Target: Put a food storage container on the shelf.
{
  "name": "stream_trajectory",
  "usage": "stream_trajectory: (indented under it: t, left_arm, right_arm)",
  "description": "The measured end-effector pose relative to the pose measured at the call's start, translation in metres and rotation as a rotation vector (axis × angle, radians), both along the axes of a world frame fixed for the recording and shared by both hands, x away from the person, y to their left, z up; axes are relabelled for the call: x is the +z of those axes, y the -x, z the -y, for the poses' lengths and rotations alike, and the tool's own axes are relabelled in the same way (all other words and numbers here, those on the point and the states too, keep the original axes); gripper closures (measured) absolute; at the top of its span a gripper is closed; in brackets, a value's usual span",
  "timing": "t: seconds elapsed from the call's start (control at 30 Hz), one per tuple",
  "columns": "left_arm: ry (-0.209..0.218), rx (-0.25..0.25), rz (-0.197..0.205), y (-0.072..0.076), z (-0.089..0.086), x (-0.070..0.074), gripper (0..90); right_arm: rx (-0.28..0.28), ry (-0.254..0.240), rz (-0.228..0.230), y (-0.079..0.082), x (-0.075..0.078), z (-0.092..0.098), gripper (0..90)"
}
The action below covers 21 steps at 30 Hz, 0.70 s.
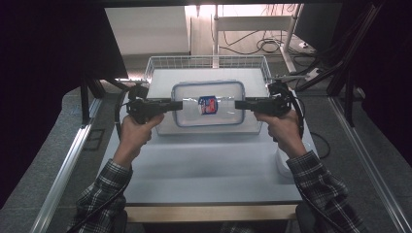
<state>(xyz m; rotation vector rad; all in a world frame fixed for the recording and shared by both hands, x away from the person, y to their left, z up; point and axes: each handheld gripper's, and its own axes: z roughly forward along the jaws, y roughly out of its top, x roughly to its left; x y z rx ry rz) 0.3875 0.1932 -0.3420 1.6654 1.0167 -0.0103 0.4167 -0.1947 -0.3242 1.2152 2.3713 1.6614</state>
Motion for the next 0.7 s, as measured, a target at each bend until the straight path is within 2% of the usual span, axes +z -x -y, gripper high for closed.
stream_trajectory:
  t: [0.43, 0.6, 0.7]
  left_arm:
    - [-0.001, 0.006, 0.007, -0.036, -0.003, 0.027, 49.3]
    - [0.009, 0.007, 0.006, -0.047, -0.006, 0.033, 49.2]
    - [0.020, 0.009, 0.000, -0.060, -0.008, 0.035, 49.2]
  right_arm:
    - [-0.027, -0.027, 0.004, -0.031, 0.020, -0.003, 52.1]
    - [-0.035, -0.026, 0.009, -0.040, 0.029, -0.006, 52.0]
    - [-0.047, -0.025, 0.009, -0.052, 0.035, -0.009, 51.9]
